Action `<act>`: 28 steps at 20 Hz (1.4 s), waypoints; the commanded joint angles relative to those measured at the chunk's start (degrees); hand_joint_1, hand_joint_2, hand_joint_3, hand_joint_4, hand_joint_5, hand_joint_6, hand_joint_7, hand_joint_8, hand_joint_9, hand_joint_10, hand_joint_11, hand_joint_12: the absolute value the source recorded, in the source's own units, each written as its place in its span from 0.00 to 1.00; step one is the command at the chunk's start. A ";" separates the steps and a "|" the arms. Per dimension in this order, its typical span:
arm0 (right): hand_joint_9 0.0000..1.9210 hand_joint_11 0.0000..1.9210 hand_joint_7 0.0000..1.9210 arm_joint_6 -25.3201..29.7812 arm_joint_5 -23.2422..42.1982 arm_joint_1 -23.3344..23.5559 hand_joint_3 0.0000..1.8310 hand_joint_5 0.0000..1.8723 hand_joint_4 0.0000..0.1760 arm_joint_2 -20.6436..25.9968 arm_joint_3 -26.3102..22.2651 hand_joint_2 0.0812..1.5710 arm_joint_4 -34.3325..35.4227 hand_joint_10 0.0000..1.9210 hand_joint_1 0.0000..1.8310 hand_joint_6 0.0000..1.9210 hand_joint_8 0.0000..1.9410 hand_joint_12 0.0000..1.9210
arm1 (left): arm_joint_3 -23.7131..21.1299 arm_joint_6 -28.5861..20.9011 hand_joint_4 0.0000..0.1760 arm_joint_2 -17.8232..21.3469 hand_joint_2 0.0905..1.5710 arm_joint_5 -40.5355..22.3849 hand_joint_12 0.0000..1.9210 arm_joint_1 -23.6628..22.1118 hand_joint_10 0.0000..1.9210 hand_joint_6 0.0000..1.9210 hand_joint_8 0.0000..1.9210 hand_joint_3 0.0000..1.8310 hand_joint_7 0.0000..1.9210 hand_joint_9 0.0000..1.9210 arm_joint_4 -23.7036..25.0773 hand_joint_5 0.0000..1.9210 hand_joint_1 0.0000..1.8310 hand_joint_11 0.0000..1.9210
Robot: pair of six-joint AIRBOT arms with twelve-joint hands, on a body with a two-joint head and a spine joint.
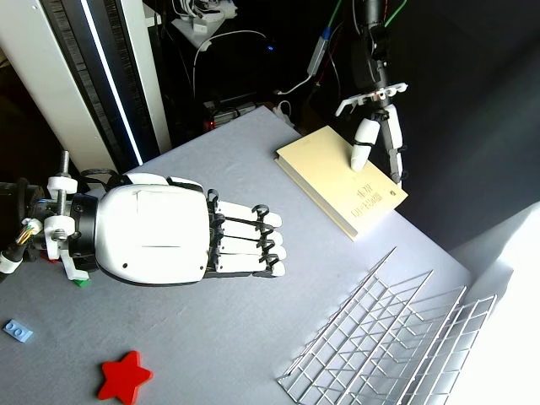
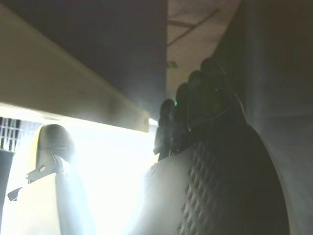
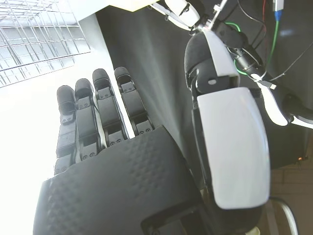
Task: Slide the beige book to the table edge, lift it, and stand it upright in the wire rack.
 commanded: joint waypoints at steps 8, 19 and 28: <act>0.08 0.00 0.09 -0.08 4.27 0.86 0.00 0.07 0.00 0.33 0.04 0.74 2.72 0.00 0.08 0.00 0.00 0.20 | 1.45 -0.30 0.36 -1.48 0.61 -4.32 0.26 -0.75 0.00 0.01 0.00 0.00 0.06 0.08 -0.30 0.05 0.32 0.00; 0.06 0.00 0.08 -0.18 4.23 0.86 0.00 0.08 0.00 0.34 0.05 0.74 2.72 0.00 0.07 0.00 0.00 0.19 | 0.78 -0.37 0.28 -0.64 0.61 -3.97 0.40 -0.30 0.00 0.01 0.00 0.00 0.10 0.11 -0.31 0.11 0.35 0.00; 0.07 0.00 0.09 -0.24 4.17 0.86 0.00 0.06 0.00 0.34 0.05 0.74 2.72 0.00 0.07 0.00 0.00 0.22 | 0.21 -0.58 0.00 0.67 0.63 -3.86 0.80 -0.33 0.39 0.05 0.10 0.00 0.33 0.19 -0.34 0.30 0.49 0.00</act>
